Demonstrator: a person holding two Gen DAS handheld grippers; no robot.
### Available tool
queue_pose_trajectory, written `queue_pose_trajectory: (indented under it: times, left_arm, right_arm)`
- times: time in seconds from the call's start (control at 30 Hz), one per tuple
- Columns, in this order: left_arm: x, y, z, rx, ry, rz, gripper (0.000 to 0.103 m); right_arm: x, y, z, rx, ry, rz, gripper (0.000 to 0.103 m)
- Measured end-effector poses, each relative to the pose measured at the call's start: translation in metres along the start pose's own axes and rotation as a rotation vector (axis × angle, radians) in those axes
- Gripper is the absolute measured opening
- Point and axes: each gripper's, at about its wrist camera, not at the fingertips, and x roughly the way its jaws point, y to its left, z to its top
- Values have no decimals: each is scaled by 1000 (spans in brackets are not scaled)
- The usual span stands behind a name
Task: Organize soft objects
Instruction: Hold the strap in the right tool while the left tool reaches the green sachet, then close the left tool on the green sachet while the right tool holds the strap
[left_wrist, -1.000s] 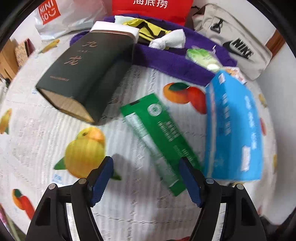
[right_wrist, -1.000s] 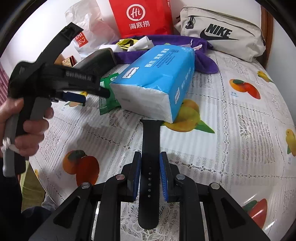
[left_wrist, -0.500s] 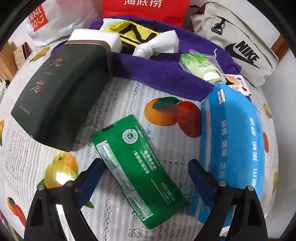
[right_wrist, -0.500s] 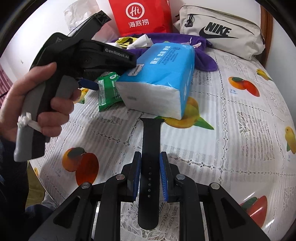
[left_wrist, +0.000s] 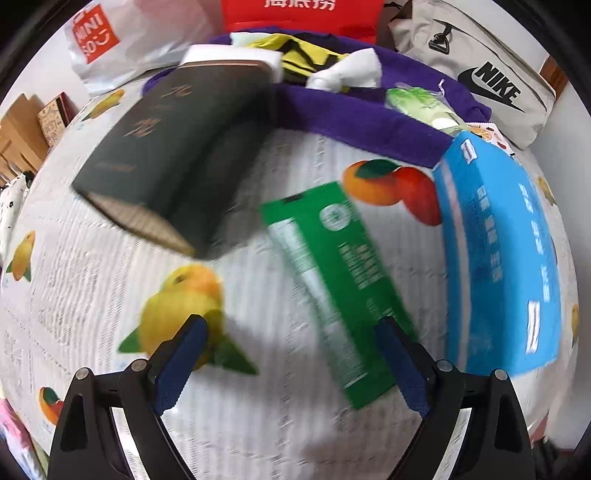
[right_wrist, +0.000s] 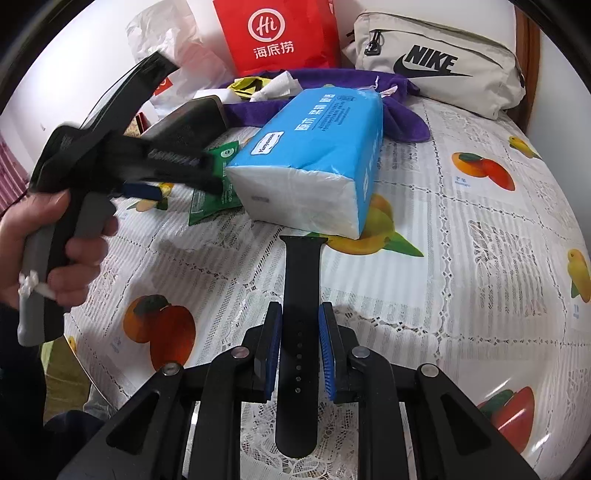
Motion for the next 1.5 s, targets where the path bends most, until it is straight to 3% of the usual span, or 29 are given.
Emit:
queue_pose_trajectory:
  times: [0.2,0.37,0.5,0.57,0.63,0.77,0.87,1.2,1.3,1.37,1.43,1.5]
  left_arm:
    - [-10,10,-4,14,0,-104,91]
    - [1,-8,22,-17,-9,-146,91]
    - [9,-21,32,-17,-18,-79,92]
    - [17,-35,37,17,-28,-28,97]
    - [21,-35,36,19,-29,-23,103]
    - [23,-34,37,19,-32,-9,103]
    - [21,-21,30,13,-28,43,103]
    - [15,-11,17,59,-27,6,101]
    - [10,-16,20,87,-50,16,92]
    - [5,-21,19,99,-73,12,74]
    - [-1,-25,16,124,-91,-1,43]
    - [-5,-26,11,139,-89,-22,40]
  right_arm:
    - [-1,2,-1,-8,3,-5,20]
    - [-2,3,-1,-11,4,-3,20]
    - [-1,2,0,-9,7,6,20]
    - [1,1,1,-6,13,9,20]
    - [2,-1,2,-6,12,14,20]
    - [4,-2,5,-8,14,22,20]
    - [4,-4,6,-5,13,28,20]
    - [4,-3,6,-10,10,26,20]
    - [4,-2,6,-11,10,22,20]
    - [3,-2,7,-7,9,23,20]
    - [2,-1,6,-9,7,24,20]
    - [1,0,6,-12,3,21,20]
